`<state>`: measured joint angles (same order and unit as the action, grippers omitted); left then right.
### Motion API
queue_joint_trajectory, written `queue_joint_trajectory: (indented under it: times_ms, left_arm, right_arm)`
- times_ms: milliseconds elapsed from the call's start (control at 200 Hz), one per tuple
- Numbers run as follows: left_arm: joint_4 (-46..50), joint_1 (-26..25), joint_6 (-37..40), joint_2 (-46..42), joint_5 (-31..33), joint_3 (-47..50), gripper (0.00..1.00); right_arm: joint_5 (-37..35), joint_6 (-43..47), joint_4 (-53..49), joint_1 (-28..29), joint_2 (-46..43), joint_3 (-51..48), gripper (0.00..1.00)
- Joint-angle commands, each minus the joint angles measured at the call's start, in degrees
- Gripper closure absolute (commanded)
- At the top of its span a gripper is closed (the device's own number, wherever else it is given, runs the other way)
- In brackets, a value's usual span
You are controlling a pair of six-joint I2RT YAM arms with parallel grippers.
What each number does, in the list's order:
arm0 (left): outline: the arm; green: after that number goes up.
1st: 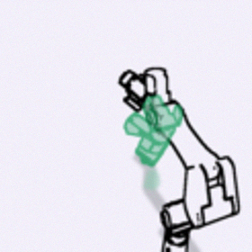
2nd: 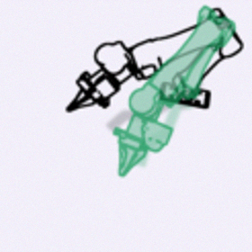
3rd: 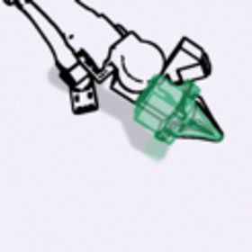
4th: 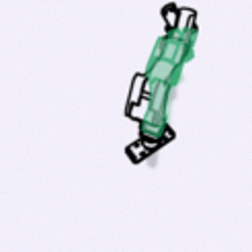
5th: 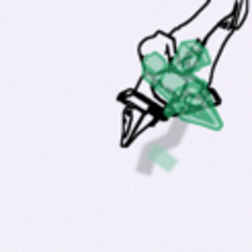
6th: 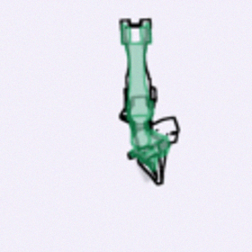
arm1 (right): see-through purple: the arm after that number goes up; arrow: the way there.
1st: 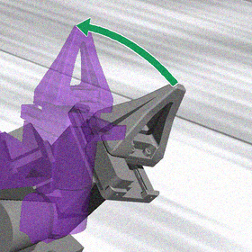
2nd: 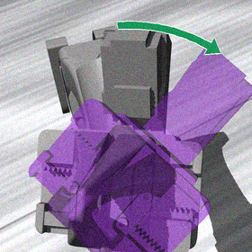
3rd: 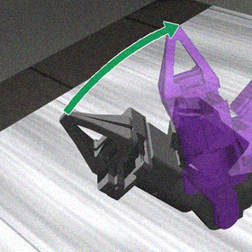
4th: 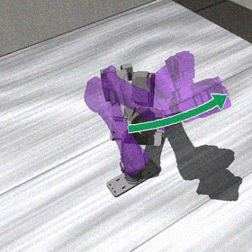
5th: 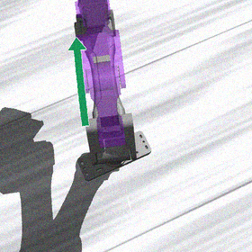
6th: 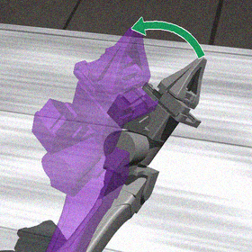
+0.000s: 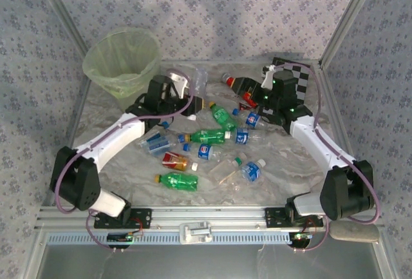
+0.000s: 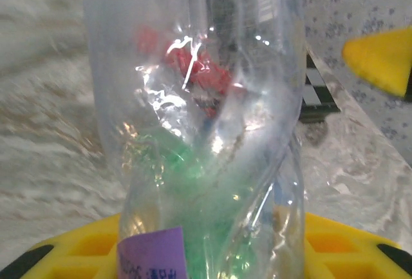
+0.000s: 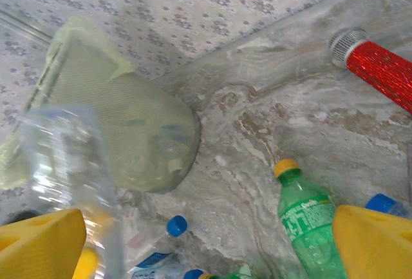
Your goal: Put the plastic bottles in the bin
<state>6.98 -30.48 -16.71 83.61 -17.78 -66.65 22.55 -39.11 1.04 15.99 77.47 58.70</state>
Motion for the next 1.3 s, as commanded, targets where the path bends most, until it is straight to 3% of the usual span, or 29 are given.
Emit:
queue_joint_trajectory:
  times_ms: [0,300,710,925,1294]
  left_arm:
    - [6.82,1.85,7.57,-2.83,6.06,-8.12,0.72]
    - [15.05,10.58,13.83,-2.44,13.17,-24.19,0.72]
    - [19.52,24.23,12.68,2.05,16.99,-32.49,0.74]
    - [21.74,27.09,12.54,4.98,19.88,-32.45,0.73]
    - [24.84,27.58,14.37,10.54,21.43,-32.70,0.68]
  right_arm:
    - [-2.34,0.43,-1.00,0.12,-0.66,-1.42,0.00]
    - [-1.10,0.33,-0.87,0.38,-0.15,-2.61,0.00]
    - [-2.36,1.50,-3.06,0.01,-2.36,-3.60,0.00]
    - [-2.66,1.91,-4.02,-0.13,-3.49,-3.69,0.00]
    - [-3.56,1.89,-5.32,-0.16,-5.03,-4.09,0.00]
